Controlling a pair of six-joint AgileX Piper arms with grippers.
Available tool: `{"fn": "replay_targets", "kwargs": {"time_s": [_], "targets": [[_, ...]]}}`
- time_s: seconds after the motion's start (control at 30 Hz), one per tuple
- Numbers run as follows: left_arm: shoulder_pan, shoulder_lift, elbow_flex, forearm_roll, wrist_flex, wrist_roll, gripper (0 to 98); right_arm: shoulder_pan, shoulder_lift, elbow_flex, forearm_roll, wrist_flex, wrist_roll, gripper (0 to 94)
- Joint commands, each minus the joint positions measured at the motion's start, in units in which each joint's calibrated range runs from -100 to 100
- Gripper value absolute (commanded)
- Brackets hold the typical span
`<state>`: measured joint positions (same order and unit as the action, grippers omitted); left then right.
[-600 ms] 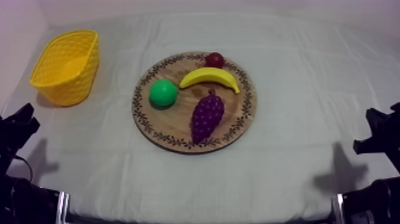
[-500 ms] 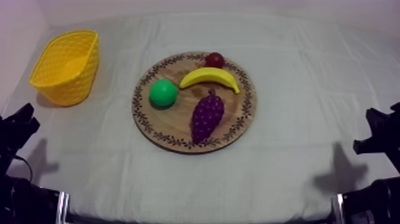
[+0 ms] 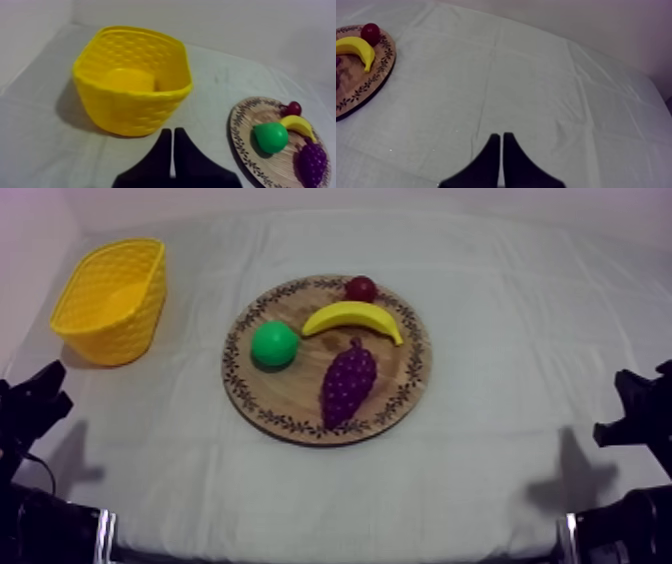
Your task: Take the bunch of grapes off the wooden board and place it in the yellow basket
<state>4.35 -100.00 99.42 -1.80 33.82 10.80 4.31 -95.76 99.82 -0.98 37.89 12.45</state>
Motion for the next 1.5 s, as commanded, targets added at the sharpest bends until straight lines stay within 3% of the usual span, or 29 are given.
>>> {"fn": "replay_targets", "kwargs": {"time_s": [0.0, 0.3, 0.5, 0.73, 0.9, 1.13, 1.47], "targets": [[2.12, 0.02, 0.02, -0.03, -0.01, 0.15, 0.0, -0.02, 0.0, -0.04, 0.03, 0.02, -0.02, 0.3], [6.88, 0.0, -0.28, -0.03, -0.14, -0.04, 0.0, -0.02, 0.0, -0.04, 0.03, 0.02, -0.02, 0.3], [9.49, 2.68, -1.64, 1.06, 1.35, -3.89, 0.0, -0.02, 0.0, -0.04, 0.03, 0.02, -0.02, 0.3], [12.8, 16.49, -11.15, 2.29, 3.17, -7.07, 0.0, -0.02, 0.0, -0.04, 0.03, 0.02, -0.02, 0.3], [15.67, 27.71, -22.66, 2.73, 9.35, -7.61, 0.0, -0.02, 0.0, -0.04, 0.03, 0.02, -0.02, 0.3], [17.31, 44.24, -41.24, 6.24, 22.78, -9.78, 0.0, -0.02, 0.0, -0.04, 0.03, 0.02, -0.02, 0.3], [18.16, 65.13, -64.56, 8.4, 42.34, -6.45, 0.0, -0.02, 0.0, -0.04, 0.03, 0.02, -0.02, 0.3]]}}
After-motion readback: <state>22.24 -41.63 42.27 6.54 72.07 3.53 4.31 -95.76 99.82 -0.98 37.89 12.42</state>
